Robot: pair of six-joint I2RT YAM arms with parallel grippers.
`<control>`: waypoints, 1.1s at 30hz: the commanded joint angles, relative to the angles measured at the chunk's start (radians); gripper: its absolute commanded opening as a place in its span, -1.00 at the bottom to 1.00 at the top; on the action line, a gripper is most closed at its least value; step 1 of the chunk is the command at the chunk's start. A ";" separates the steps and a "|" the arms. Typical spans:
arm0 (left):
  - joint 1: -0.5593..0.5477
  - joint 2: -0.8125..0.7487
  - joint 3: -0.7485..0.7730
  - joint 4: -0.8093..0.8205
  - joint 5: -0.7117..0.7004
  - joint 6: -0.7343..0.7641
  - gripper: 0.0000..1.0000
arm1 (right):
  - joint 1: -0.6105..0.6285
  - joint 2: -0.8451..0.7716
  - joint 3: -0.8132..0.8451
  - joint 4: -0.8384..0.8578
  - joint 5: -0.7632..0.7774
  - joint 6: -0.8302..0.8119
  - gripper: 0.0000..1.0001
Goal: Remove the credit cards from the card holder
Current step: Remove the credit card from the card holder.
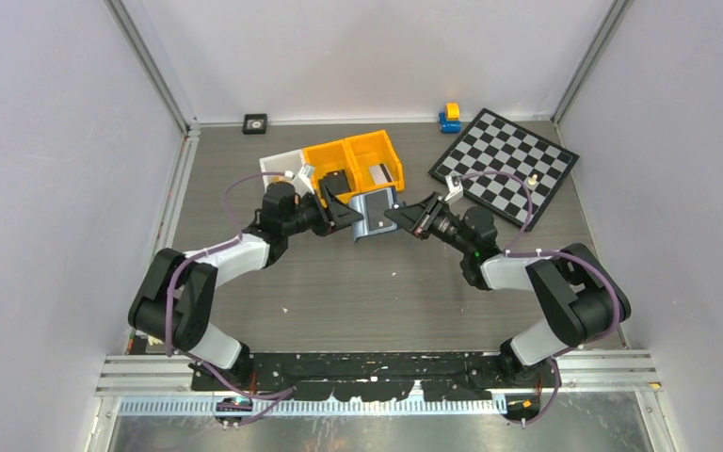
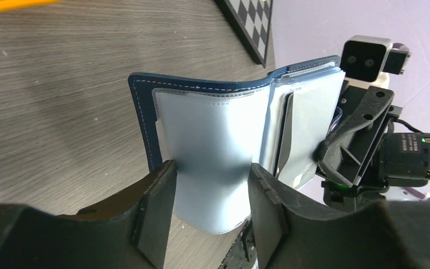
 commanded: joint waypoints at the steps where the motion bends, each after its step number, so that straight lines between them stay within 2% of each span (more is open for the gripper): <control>1: -0.004 0.043 -0.022 0.199 0.075 -0.065 -0.04 | 0.011 -0.013 0.057 0.184 -0.099 0.081 -0.88; 5: -0.004 0.086 -0.020 0.230 0.093 -0.093 -0.07 | 0.000 -0.009 0.058 0.223 -0.113 0.116 -0.88; 12: -0.003 0.072 -0.013 0.164 0.068 -0.070 0.09 | -0.043 -0.052 0.025 0.223 -0.093 0.121 -0.89; 17: -0.003 0.004 -0.014 0.065 0.009 -0.015 0.26 | -0.089 -0.097 -0.023 0.164 -0.030 0.096 -0.89; 21: -0.003 -0.042 -0.032 0.048 -0.027 0.005 0.63 | -0.104 -0.134 -0.036 0.077 0.008 0.060 -0.89; 24: -0.003 -0.076 -0.047 0.046 -0.049 0.016 0.77 | -0.104 -0.174 -0.032 -0.050 0.046 0.002 -0.90; 27: -0.003 -0.109 -0.065 0.058 -0.065 0.024 0.97 | -0.104 -0.189 -0.033 -0.070 0.052 -0.014 -0.90; 33: -0.004 -0.080 -0.068 0.156 0.002 -0.009 0.99 | -0.104 -0.149 -0.027 0.003 0.013 0.019 -0.92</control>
